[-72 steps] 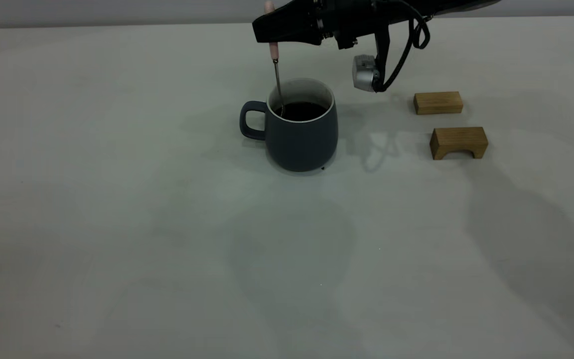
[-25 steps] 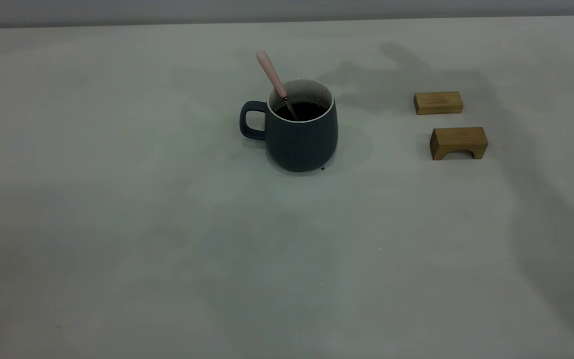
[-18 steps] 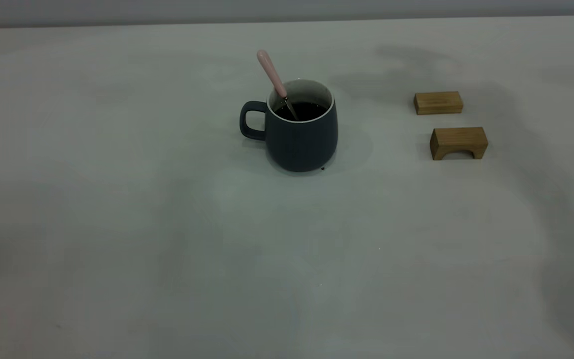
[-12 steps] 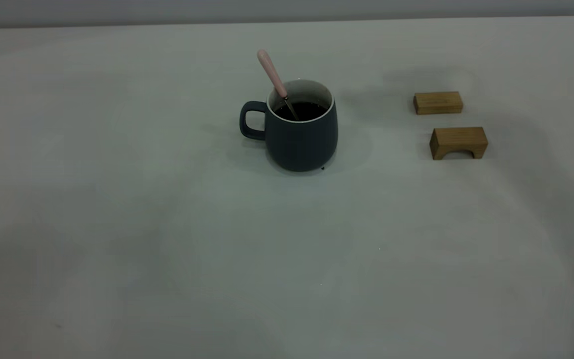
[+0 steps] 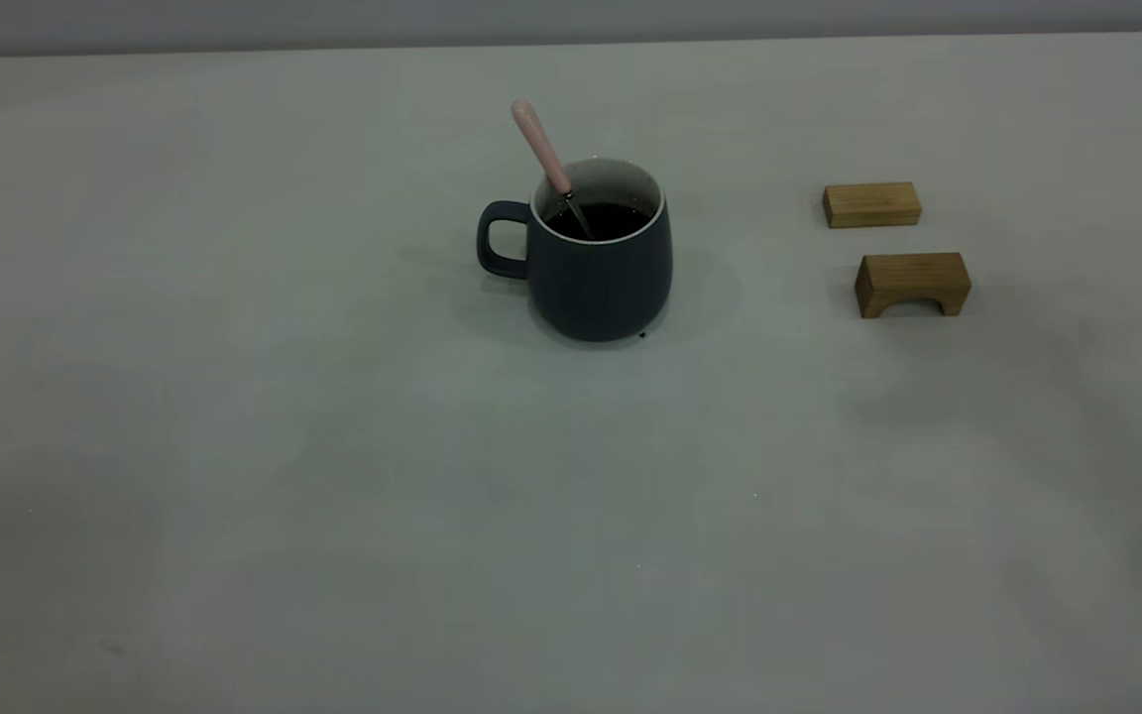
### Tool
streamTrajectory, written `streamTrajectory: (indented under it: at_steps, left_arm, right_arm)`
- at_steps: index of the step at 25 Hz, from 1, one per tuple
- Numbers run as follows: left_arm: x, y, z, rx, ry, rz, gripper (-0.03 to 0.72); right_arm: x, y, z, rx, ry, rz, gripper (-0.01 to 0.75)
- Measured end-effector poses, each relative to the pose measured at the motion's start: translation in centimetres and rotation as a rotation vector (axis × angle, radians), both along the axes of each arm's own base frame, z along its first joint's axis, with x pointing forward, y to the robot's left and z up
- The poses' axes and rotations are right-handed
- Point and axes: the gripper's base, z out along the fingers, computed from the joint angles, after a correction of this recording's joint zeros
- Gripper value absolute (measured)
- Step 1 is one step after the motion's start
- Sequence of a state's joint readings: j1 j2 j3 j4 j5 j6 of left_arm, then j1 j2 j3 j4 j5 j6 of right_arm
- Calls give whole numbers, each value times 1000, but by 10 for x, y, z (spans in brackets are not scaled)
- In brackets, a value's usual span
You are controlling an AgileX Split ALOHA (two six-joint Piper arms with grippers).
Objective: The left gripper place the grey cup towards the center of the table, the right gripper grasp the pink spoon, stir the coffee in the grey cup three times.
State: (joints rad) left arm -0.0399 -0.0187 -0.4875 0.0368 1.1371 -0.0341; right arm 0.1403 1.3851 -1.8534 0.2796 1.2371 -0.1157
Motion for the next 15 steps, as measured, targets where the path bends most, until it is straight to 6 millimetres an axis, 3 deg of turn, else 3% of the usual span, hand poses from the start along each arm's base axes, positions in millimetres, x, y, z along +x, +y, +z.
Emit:
streamTrajectory:
  at_steps: [9,15]
  left_arm:
    - [0,0,0,0,0,0,590]
    - [0,0,0,0,0,0,590]
  right_arm:
    - [-146,-28,-96,-98,114,-41,232]
    - [-204,-41,-158,-109,110,-118,232]
